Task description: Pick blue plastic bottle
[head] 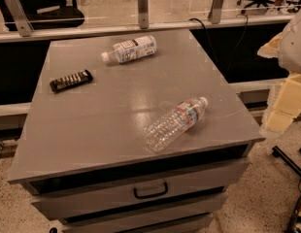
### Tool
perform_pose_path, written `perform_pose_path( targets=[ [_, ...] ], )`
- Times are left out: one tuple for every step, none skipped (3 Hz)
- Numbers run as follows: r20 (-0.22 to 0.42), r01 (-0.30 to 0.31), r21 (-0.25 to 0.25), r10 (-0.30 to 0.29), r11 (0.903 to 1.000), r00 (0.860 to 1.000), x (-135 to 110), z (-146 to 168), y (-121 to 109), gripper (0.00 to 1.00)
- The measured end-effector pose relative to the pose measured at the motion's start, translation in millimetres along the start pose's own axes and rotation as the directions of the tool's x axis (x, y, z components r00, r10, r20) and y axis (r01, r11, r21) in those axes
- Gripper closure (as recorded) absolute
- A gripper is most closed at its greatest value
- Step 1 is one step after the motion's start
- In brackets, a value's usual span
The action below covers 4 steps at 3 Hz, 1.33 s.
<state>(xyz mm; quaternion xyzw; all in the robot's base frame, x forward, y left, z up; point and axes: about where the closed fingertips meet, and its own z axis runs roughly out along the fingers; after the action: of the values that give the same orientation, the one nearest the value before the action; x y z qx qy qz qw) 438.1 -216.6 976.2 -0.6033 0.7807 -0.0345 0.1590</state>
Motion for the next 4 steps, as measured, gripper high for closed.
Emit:
perform_pose_path(
  targets=[
    [0.001,0.001,0.003,-0.001,1.0,1.0,-0.5,-0.5,-0.5,0.0],
    [0.016,0.062,0.048,-0.062,0.9969,0.998,-16.0,-2.1,-31.5,0.0],
    [0.013,0.191,0.105,-0.194,0.9759,0.981,-49.2,-3.5,-83.2,0.0],
    [0.007,0.332,0.15,-0.337,0.9312,0.942,-99.3,-4.6,-129.0,0.0]
  ],
)
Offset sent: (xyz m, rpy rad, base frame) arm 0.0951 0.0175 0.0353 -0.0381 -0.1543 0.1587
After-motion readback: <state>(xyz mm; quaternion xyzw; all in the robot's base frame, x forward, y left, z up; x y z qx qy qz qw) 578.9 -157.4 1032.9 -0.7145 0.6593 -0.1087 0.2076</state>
